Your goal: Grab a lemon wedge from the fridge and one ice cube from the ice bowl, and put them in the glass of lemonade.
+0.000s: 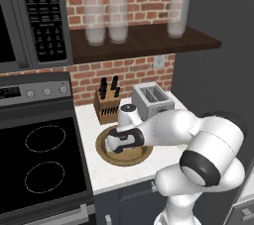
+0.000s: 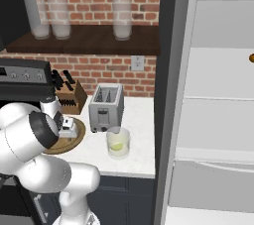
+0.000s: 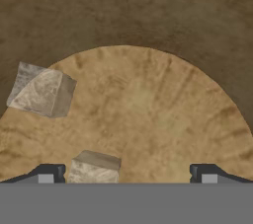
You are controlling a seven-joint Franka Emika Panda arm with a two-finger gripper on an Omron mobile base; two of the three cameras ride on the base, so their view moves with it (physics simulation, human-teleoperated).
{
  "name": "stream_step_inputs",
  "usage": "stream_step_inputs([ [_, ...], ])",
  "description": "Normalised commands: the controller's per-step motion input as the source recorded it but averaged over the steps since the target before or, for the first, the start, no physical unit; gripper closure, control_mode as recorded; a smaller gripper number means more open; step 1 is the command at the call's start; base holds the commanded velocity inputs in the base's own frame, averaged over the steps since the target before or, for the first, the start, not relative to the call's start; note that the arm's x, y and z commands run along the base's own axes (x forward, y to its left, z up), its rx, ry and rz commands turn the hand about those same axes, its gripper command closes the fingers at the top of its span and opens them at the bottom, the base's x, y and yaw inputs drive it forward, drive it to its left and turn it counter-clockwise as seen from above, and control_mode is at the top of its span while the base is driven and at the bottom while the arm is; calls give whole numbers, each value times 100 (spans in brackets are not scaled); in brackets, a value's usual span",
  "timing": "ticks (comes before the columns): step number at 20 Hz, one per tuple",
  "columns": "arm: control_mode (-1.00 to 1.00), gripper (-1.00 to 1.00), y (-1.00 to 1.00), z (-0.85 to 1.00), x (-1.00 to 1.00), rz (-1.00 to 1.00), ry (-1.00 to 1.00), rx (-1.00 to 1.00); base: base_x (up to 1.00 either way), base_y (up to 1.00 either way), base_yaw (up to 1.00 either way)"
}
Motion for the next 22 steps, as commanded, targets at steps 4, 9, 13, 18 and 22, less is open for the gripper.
stream_step_inputs([
  [4, -100, -100, 1, -6, -2, 0, 0, 0, 0, 0, 0],
  [9, -100, -100, 1, 0, 0, 0, 0, 0, 0, 0, 0],
  [13, -100, -100, 0, 0, 0, 0, 0, 0, 0, 0, 0],
  [18, -100, 100, 0, 0, 0, 0, 0, 0, 0, 0, 0],
  [22, -100, 100, 0, 0, 0, 0, 0, 0, 0, 0, 0],
])
